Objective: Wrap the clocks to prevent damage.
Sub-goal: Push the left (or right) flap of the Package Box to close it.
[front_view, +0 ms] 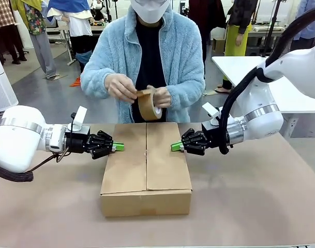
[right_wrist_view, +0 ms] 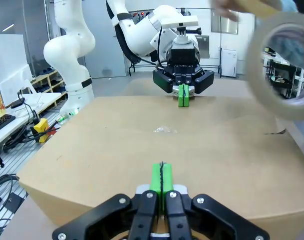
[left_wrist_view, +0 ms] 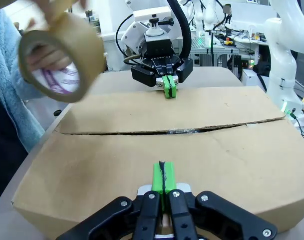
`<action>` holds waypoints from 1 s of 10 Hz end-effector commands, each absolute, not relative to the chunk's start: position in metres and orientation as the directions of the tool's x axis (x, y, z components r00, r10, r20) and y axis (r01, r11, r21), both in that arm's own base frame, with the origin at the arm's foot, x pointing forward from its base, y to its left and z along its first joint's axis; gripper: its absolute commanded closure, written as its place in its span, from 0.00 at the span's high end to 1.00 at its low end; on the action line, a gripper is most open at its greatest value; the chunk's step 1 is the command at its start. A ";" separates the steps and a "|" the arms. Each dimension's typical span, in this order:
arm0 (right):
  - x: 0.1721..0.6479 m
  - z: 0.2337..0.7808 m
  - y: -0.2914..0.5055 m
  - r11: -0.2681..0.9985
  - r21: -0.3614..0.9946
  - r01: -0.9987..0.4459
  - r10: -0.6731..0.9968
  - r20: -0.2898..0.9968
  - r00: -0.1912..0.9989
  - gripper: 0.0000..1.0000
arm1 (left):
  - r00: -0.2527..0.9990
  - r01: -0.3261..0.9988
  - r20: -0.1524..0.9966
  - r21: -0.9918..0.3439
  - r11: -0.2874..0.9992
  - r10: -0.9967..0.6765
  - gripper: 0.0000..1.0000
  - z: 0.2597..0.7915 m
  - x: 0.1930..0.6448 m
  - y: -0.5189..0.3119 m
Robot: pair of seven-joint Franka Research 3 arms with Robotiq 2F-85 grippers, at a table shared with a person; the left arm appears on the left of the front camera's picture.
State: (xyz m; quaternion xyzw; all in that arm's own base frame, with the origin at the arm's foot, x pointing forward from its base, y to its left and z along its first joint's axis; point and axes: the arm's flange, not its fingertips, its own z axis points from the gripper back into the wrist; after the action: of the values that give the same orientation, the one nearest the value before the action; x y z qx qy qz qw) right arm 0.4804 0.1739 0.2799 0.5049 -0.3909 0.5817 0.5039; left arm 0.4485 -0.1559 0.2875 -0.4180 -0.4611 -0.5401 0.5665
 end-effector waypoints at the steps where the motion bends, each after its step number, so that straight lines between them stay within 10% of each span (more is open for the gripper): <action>1: 0.479 0.276 0.174 -0.181 0.042 -0.983 0.201 0.980 0.005 0.01 | -0.009 0.997 0.972 0.026 0.070 -0.235 0.00 0.283 0.448 -0.156; 10: 0.479 0.276 0.174 -0.181 0.042 -0.983 0.201 0.980 0.005 0.01 | -0.009 0.997 0.972 0.026 0.070 -0.235 0.00 0.283 0.448 -0.156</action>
State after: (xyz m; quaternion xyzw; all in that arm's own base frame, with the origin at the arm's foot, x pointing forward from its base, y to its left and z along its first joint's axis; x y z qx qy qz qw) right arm 0.4804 0.1739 0.2798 0.5047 -0.3908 0.5818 0.5040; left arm 0.4485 -0.1559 0.2875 -0.4180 -0.4611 -0.5401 0.5666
